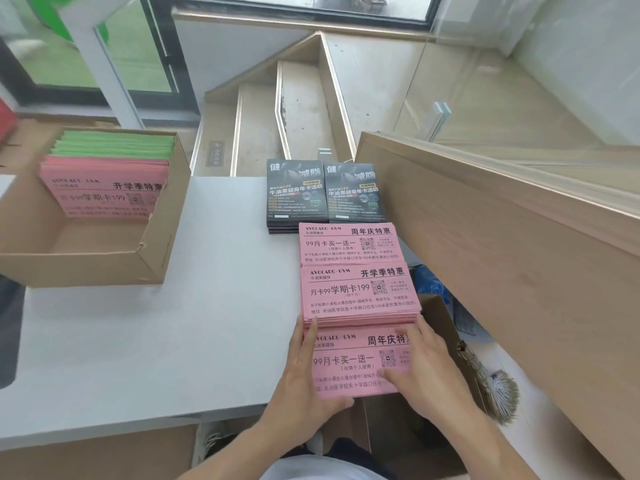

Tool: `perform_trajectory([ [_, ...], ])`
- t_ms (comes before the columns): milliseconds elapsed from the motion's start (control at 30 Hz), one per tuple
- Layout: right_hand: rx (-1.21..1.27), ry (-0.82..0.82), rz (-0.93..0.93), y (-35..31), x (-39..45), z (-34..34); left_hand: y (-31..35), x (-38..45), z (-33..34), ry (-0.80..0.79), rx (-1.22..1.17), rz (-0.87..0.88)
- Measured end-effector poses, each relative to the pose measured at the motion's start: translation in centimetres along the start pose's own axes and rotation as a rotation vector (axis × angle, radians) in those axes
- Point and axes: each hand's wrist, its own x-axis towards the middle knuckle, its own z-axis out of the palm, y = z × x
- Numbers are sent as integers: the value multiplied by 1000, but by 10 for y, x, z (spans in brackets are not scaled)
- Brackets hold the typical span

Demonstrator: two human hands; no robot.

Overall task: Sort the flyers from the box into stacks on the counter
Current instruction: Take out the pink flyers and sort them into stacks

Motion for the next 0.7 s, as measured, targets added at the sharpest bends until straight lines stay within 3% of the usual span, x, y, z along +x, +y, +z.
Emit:
perform_trajectory([
  [233, 34, 78, -125, -65, 18, -2, -2, 7, -34, 91, -206, -118],
  [500, 54, -16, -384, -151, 40, 30, -29, 1, -100, 348, -263, -139],
  [700, 105, -77, -587, -252, 61, 54, -45, -11, -174, 646, -165, -92],
])
